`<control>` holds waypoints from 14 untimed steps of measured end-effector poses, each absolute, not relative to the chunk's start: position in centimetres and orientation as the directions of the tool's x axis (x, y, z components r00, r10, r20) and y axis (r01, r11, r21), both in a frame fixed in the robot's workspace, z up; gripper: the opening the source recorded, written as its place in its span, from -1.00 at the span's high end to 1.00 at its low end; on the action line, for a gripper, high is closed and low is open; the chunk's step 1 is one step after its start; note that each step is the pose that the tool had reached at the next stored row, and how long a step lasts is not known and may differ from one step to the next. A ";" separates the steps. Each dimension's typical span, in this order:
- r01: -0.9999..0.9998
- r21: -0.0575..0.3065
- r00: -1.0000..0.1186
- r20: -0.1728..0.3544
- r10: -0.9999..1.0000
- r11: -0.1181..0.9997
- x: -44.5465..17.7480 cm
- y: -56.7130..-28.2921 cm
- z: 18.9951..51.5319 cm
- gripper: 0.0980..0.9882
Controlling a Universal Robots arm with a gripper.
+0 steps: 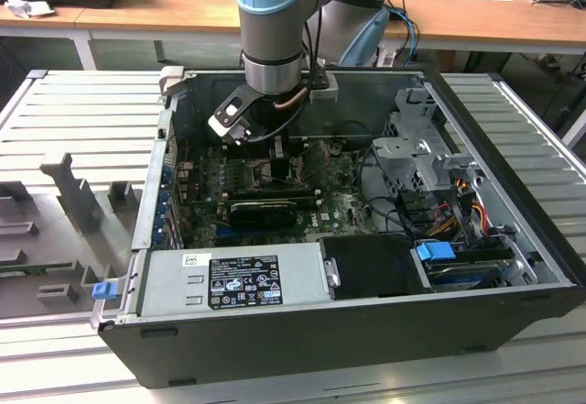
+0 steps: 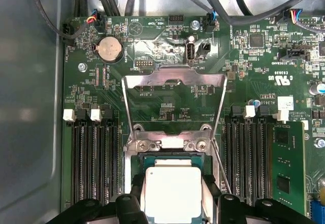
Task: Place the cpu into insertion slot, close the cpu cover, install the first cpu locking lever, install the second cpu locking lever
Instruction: 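Place the cpu into insertion slot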
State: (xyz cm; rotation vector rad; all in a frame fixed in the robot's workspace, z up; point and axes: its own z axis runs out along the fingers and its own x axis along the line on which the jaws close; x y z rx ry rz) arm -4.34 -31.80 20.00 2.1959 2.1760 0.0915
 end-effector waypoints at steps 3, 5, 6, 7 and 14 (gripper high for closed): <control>0.997 0.076 0.009 0.008 1.000 -0.009 -4.3 -31.8 20.0 0.03; 0.997 0.077 0.009 0.008 1.000 -0.009 -4.3 -31.8 20.0 0.00; 0.997 0.076 0.009 0.008 1.000 -0.009 -4.3 -31.8 20.0 0.00; 0.997 0.076 0.009 0.008 1.000 -0.009 -4.3 -31.8 20.0 -0.14; 0.997 0.076 0.009 0.007 1.000 -0.009 -4.3 -31.8 20.6 -0.11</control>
